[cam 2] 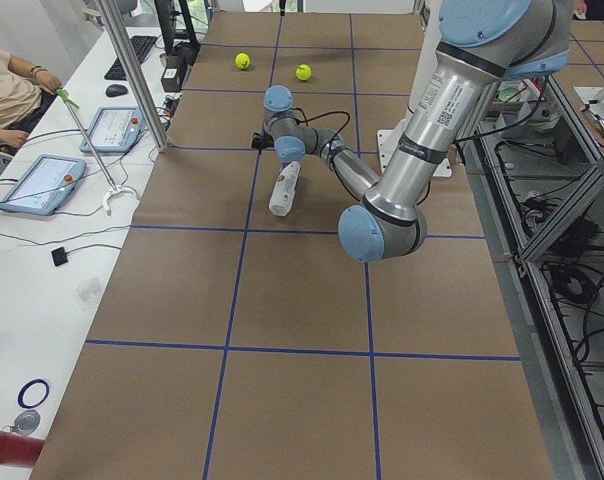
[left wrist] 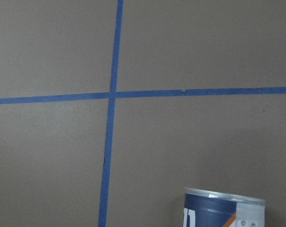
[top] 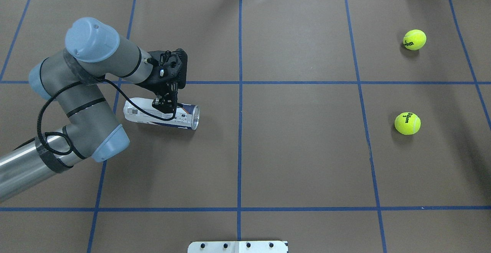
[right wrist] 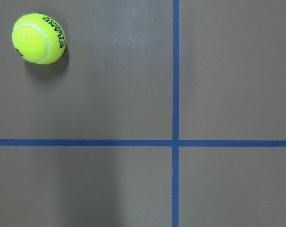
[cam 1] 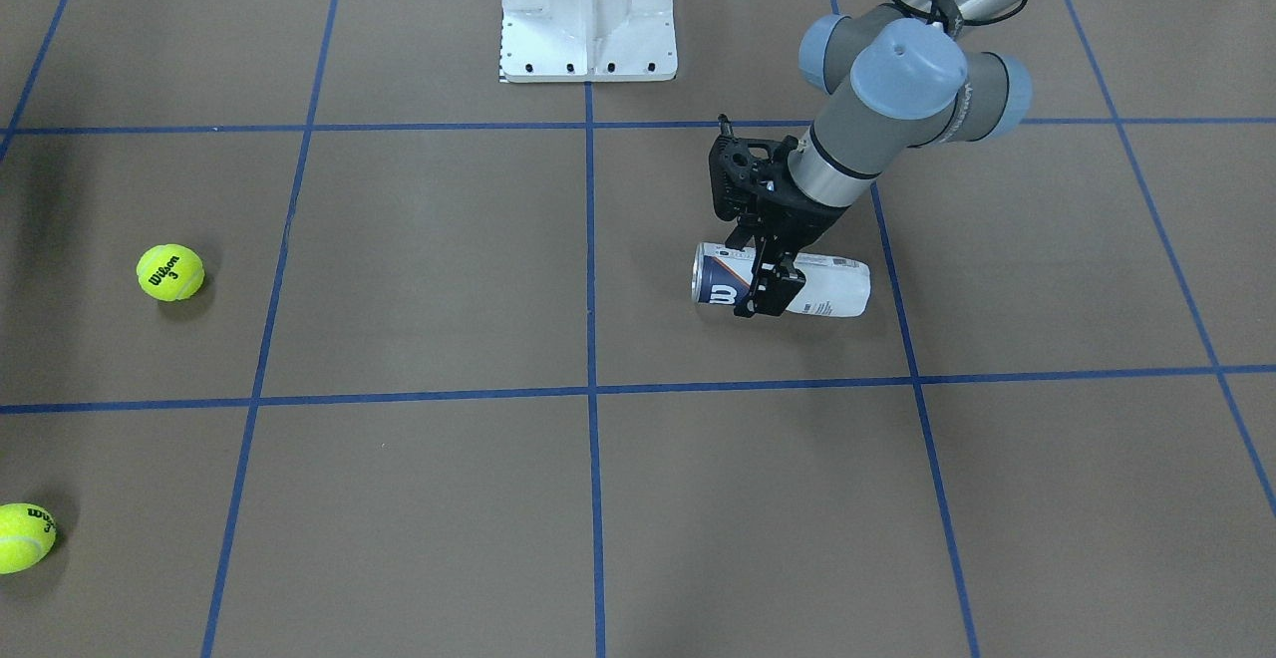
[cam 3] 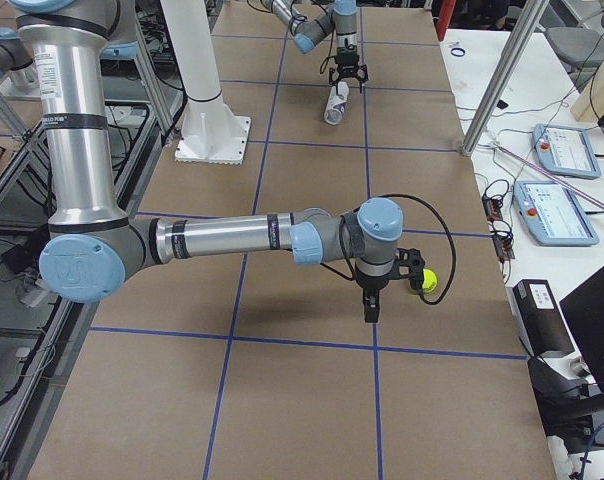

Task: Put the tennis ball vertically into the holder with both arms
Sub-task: 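Move the left gripper down over the clear plastic holder lying sideways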

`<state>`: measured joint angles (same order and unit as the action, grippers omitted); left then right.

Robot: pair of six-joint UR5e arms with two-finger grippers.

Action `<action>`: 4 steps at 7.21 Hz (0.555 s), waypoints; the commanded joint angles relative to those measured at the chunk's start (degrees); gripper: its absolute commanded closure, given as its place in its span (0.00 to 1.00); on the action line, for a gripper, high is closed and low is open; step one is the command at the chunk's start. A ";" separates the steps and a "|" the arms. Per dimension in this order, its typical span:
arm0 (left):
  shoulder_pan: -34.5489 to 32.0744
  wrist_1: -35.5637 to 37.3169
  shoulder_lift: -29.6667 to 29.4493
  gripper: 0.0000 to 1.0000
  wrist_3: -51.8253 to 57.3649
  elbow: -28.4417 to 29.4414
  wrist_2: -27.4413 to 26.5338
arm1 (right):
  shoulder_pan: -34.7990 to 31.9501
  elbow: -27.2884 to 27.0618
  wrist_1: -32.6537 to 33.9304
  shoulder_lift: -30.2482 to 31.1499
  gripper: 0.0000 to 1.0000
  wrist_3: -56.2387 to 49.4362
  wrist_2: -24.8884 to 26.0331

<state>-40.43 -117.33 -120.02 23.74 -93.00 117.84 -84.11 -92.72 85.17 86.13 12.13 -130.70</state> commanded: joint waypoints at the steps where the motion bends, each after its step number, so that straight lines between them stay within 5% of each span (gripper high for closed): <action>1: 3.59 0.34 0.66 0.00 0.52 0.28 -3.73 | 0.00 0.00 0.00 0.00 0.00 0.00 -0.17; 4: 4.75 0.34 0.40 0.00 0.17 2.20 -4.29 | 0.00 0.08 0.00 0.00 0.00 0.00 -0.08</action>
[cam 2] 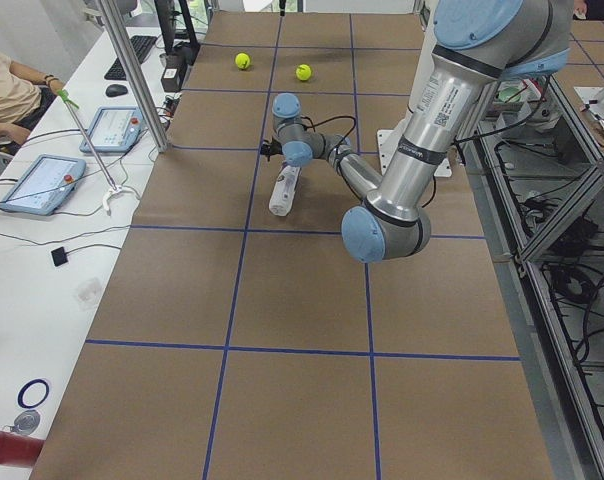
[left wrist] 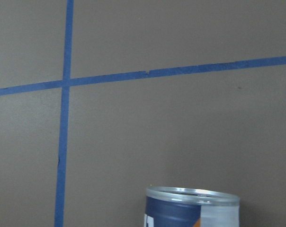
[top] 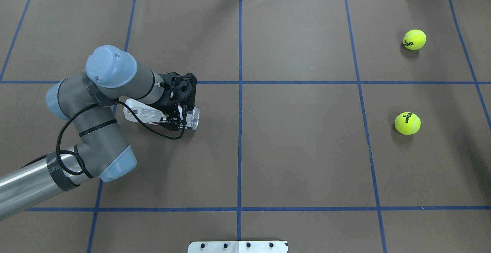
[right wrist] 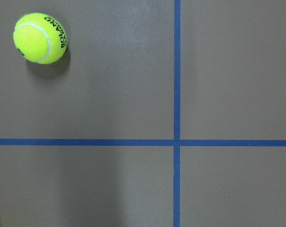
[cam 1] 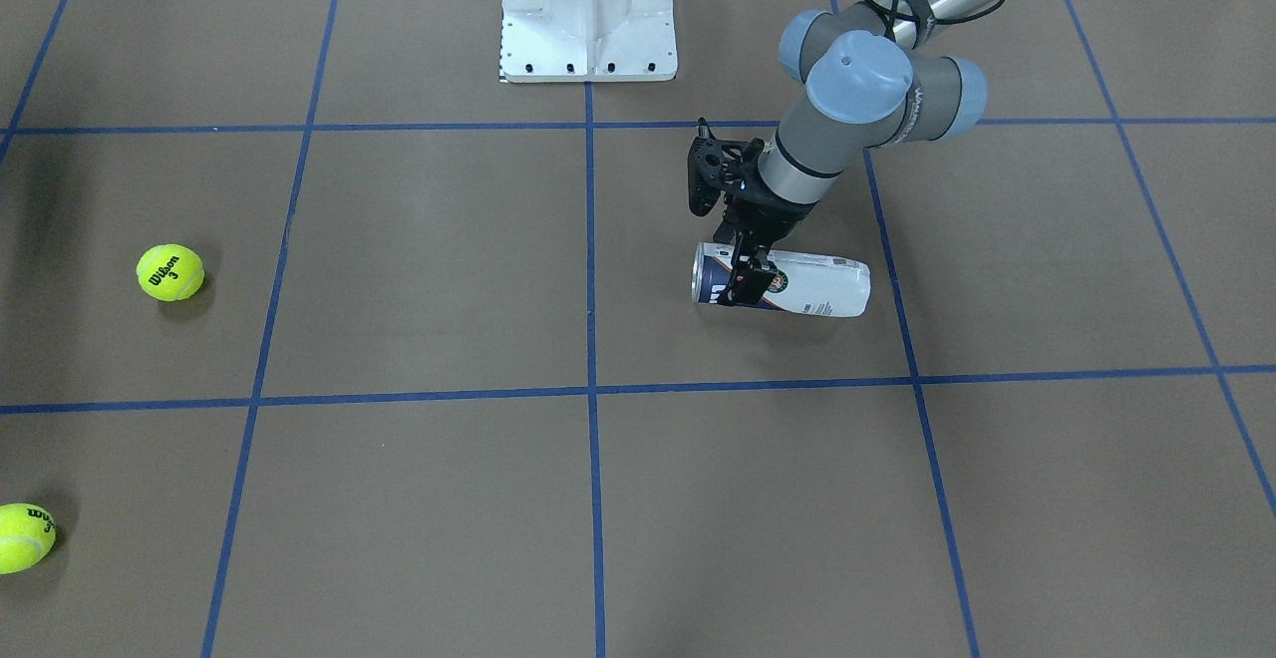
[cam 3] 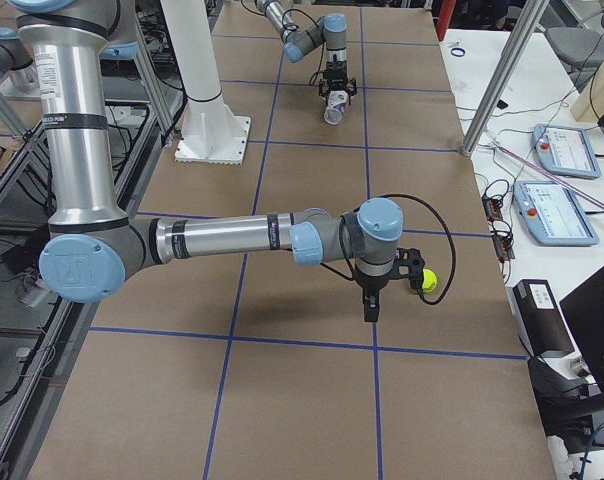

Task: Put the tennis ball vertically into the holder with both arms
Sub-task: 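Close the left gripper on the open end of the clear holder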

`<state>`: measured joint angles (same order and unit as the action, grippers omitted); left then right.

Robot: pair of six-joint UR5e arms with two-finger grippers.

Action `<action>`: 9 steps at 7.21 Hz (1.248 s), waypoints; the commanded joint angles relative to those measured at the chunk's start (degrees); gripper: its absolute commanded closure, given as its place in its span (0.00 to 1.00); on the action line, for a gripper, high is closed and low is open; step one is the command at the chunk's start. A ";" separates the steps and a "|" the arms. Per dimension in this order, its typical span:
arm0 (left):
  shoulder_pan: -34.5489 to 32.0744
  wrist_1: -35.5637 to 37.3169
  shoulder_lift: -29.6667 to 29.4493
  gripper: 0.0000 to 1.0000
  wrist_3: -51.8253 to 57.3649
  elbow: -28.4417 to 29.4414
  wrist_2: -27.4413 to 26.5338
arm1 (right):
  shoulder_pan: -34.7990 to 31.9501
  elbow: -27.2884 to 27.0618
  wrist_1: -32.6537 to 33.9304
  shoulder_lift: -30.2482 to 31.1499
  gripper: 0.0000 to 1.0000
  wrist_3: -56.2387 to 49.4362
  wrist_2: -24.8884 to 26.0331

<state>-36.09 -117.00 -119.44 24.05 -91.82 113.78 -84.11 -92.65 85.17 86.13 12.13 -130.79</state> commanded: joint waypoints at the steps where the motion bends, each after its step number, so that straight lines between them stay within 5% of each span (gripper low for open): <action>1: 0.58 0.01 -0.70 0.00 -0.23 1.99 -0.31 | 0.00 0.01 0.00 0.00 0.00 0.00 0.01; 9: 2.60 -0.08 -2.28 0.00 -5.32 4.19 -0.31 | 0.00 0.37 0.09 0.09 0.00 0.00 0.01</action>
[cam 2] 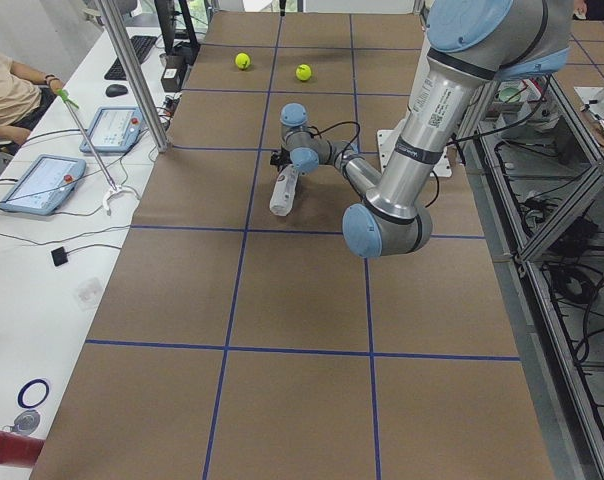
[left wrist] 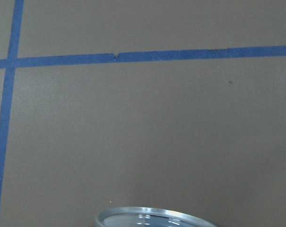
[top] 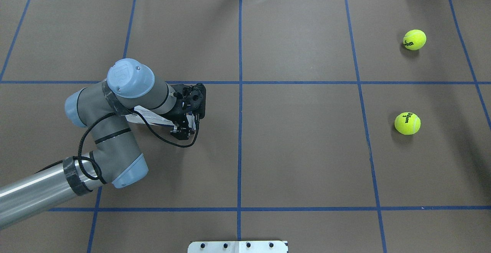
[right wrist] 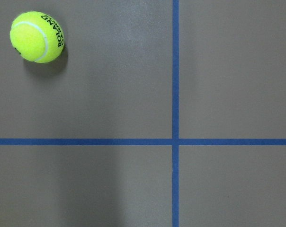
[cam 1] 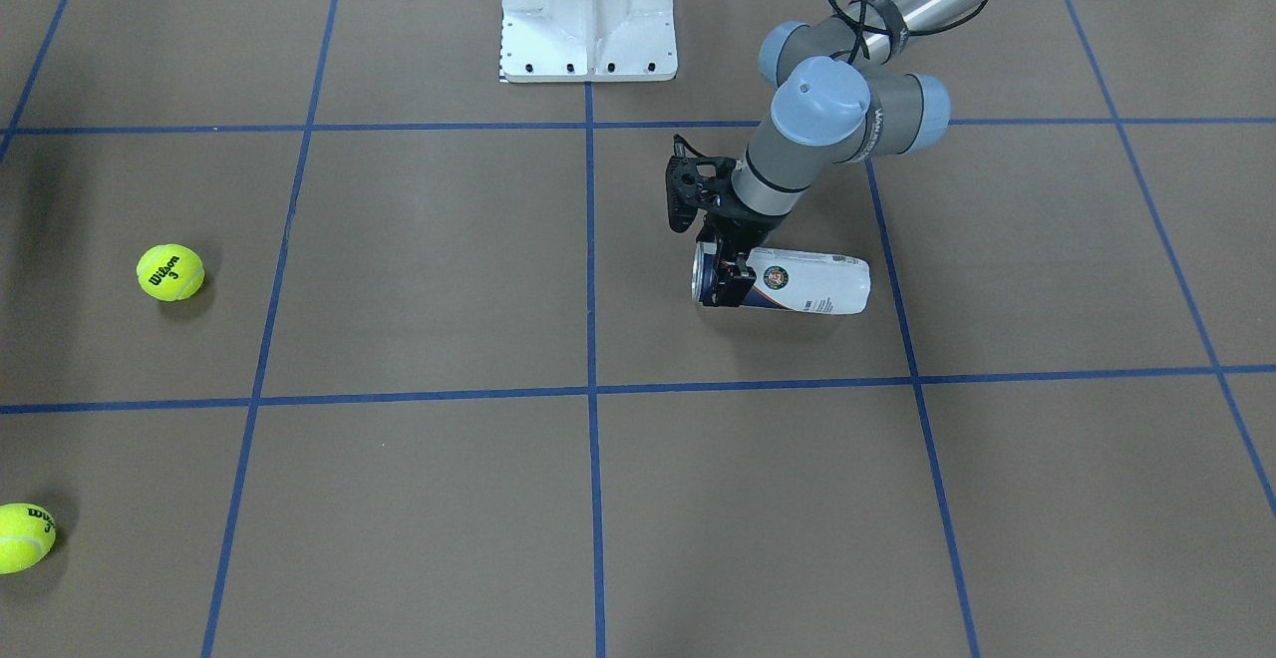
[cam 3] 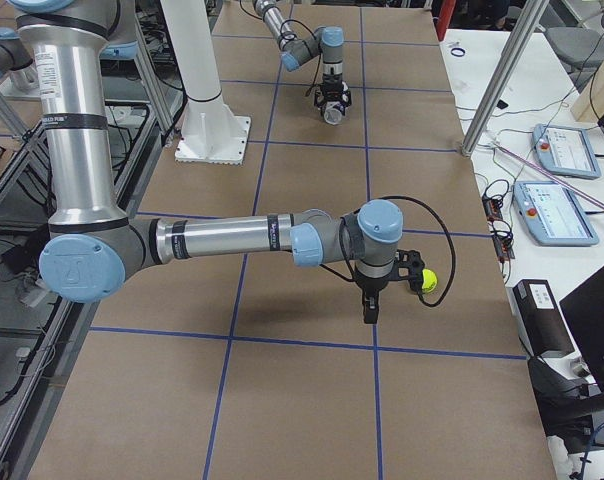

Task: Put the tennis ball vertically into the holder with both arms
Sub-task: 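Close the left gripper on the open end of the clear holder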

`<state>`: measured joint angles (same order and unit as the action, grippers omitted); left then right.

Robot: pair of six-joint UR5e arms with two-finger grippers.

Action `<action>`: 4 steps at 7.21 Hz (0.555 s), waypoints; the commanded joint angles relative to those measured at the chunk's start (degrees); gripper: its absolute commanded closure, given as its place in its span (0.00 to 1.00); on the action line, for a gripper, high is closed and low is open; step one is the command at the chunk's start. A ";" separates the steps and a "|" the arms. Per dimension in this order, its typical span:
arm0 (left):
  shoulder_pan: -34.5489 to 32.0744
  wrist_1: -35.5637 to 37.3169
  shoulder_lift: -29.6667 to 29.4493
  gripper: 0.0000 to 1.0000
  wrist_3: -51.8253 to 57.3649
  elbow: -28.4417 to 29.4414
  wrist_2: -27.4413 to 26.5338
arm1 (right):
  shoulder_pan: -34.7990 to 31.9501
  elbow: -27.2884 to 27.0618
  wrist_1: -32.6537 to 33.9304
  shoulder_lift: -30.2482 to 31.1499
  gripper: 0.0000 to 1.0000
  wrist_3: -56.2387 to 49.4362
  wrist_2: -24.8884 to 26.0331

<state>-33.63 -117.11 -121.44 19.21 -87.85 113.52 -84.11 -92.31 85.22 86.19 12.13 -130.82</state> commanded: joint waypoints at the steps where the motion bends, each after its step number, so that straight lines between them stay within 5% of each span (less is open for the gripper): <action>1: 0.49 0.04 -0.29 0.00 -0.49 0.23 -0.66 | 0.00 0.11 0.03 0.03 0.00 0.00 0.04; 4: 1.64 0.04 -0.46 0.00 -0.49 0.23 -3.65 | 0.00 0.11 0.03 0.03 0.00 0.00 0.04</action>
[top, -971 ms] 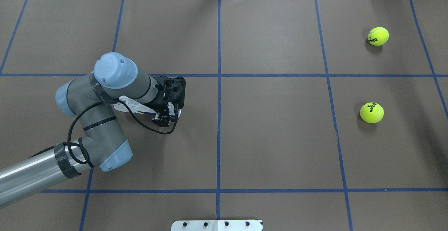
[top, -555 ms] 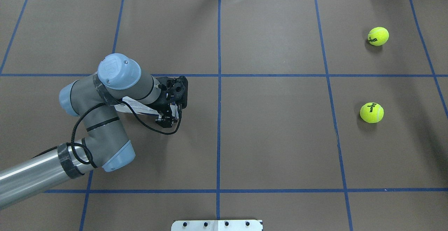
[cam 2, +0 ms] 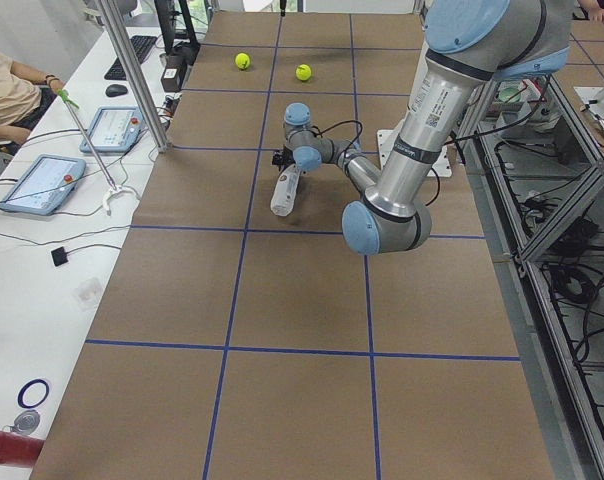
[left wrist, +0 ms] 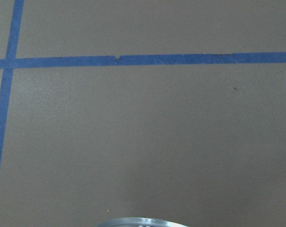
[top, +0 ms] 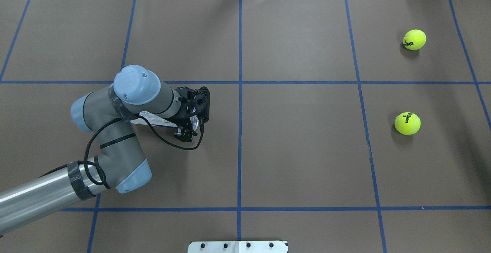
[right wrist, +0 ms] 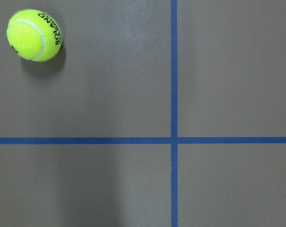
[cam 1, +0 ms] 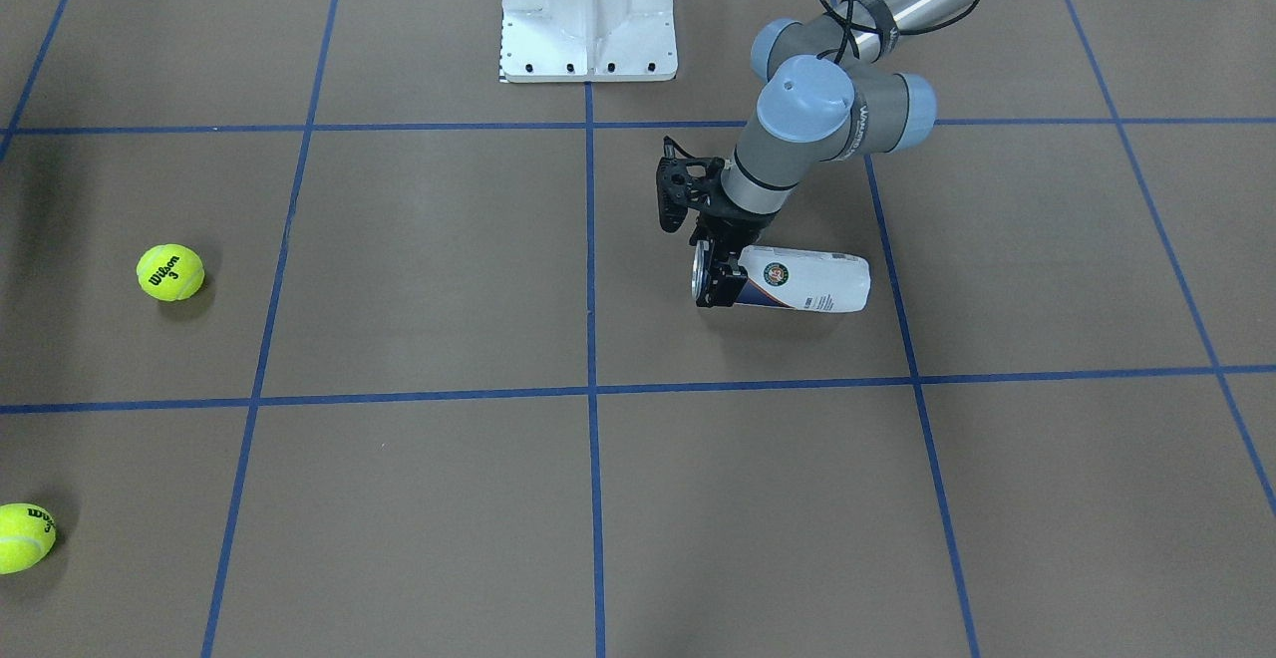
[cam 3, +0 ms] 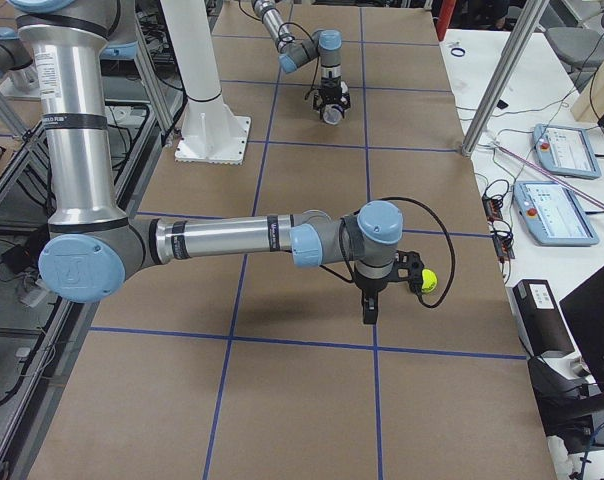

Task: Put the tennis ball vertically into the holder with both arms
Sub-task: 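Close the left gripper on the open end of the clear holder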

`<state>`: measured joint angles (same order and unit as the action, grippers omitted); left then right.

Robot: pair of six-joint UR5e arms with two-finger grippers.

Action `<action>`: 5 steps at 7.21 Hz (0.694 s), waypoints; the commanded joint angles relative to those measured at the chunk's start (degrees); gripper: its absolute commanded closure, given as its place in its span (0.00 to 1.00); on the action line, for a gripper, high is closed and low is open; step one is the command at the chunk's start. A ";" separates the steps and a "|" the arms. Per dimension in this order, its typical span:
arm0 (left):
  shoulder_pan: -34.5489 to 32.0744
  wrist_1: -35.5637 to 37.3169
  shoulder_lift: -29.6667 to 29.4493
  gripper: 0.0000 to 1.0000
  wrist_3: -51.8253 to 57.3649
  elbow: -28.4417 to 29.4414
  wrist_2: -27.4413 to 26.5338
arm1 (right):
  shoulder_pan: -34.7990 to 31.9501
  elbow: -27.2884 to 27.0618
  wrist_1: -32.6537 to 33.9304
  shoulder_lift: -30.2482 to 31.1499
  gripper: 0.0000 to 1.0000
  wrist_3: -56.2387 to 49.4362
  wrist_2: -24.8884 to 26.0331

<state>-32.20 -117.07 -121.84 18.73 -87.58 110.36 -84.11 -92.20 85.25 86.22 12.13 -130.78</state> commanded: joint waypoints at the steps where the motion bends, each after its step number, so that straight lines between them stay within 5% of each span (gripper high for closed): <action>1: 0.21 -0.08 -0.07 0.07 -0.09 -0.22 -0.49 | 0.00 0.01 0.00 0.00 0.00 0.00 -0.09; 3: -0.05 -0.09 0.28 0.47 -1.58 -0.75 -2.06 | 0.00 -0.17 0.00 0.00 0.00 0.00 -0.09; 5: -0.23 -0.09 0.11 0.47 -1.94 -4.41 -2.25 | 0.00 -0.26 0.00 0.09 0.00 0.00 -0.09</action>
<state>-32.32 -117.16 -121.71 17.20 -89.46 108.36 -84.11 -92.37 85.25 86.28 12.13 -130.87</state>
